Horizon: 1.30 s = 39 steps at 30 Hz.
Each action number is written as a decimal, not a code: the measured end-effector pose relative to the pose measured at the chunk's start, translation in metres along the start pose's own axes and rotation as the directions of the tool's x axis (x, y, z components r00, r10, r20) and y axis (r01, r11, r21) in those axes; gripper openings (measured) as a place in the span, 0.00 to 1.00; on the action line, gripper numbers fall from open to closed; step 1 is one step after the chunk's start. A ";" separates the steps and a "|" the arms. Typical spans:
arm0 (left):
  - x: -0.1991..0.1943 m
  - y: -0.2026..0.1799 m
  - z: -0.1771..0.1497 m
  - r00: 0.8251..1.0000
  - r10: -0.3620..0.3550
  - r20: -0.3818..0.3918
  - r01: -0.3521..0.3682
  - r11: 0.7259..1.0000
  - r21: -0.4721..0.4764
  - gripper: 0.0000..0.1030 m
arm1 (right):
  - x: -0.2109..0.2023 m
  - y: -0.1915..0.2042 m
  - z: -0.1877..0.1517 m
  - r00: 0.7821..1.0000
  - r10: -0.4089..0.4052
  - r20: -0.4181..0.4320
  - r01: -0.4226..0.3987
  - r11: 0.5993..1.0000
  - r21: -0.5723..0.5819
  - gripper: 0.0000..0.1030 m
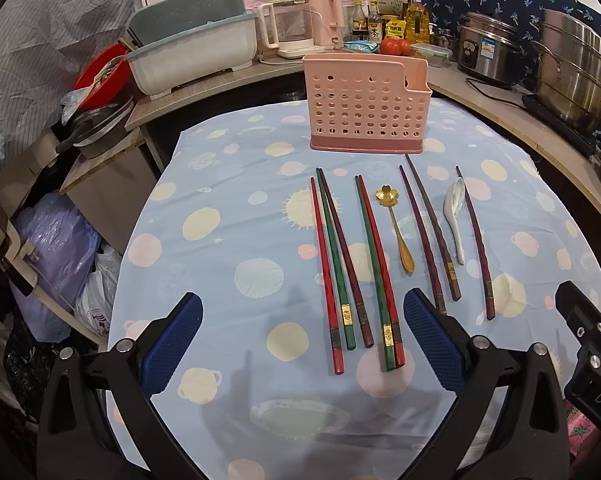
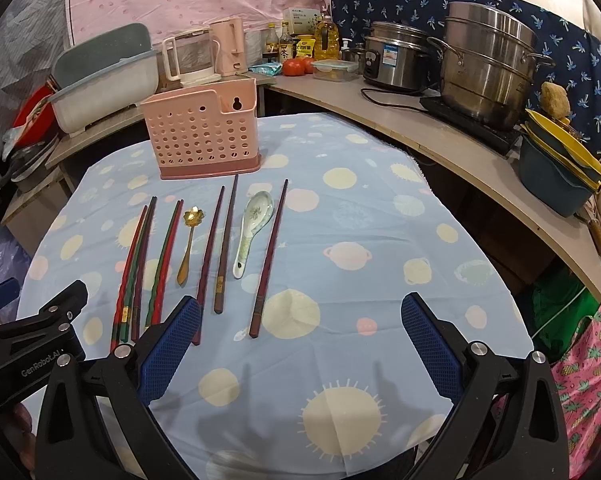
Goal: Organize utensils
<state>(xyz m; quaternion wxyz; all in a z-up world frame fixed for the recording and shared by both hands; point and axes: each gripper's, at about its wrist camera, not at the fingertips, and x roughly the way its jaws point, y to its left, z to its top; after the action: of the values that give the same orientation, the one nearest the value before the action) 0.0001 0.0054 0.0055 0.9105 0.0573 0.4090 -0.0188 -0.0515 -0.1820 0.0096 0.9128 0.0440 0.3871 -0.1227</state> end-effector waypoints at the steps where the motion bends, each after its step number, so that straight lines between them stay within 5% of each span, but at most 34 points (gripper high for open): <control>1: 0.000 0.000 -0.001 1.000 -0.003 0.001 0.003 1.000 0.000 0.93 | 0.000 0.000 0.000 1.000 -0.001 0.000 0.001 1.000 0.000 0.94; 39: -0.001 0.008 -0.003 1.000 0.016 -0.007 -0.016 1.000 -0.023 0.93 | 0.003 0.002 0.000 1.000 0.005 -0.004 -0.005 1.000 0.004 0.94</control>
<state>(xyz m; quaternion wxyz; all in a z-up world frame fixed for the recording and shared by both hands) -0.0020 0.0140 0.0044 0.9099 0.0500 0.4117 -0.0068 -0.0490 -0.1811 0.0075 0.9122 0.0468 0.3885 -0.1213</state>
